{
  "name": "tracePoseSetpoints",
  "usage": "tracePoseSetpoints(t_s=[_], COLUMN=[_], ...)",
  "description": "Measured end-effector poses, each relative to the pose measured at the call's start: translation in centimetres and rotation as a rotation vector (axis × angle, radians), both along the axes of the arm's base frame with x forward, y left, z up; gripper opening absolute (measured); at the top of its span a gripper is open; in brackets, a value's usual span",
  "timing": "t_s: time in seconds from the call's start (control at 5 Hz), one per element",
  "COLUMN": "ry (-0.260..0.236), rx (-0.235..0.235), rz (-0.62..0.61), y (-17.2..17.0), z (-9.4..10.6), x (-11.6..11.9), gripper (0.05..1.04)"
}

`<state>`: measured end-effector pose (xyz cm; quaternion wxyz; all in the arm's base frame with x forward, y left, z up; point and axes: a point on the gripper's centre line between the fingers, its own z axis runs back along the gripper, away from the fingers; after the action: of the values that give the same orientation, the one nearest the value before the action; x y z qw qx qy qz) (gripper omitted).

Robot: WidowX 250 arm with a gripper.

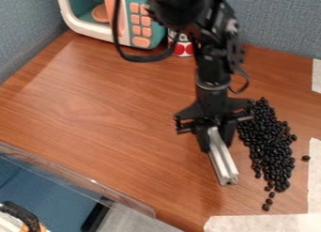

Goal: Sweep into pile

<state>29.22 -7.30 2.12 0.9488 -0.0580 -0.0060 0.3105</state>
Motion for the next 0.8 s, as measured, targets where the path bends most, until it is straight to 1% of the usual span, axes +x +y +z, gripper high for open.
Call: tracePoseSetpoints(t_s=[0.2,0.4,0.6,0.8], ry=[-0.09,-0.094,-0.109,-0.096], rx=[0.038,0.114,0.133,0.144], rz=[-0.227,-0.422,-0.51,-0.629], y=[1.7,2.9,5.5,7.0], z=[0.9,1.7,1.4,-0.2], x=[3.0,5.1,6.9,9.7], gripper=[0.369,0.369,0.369,0.369])
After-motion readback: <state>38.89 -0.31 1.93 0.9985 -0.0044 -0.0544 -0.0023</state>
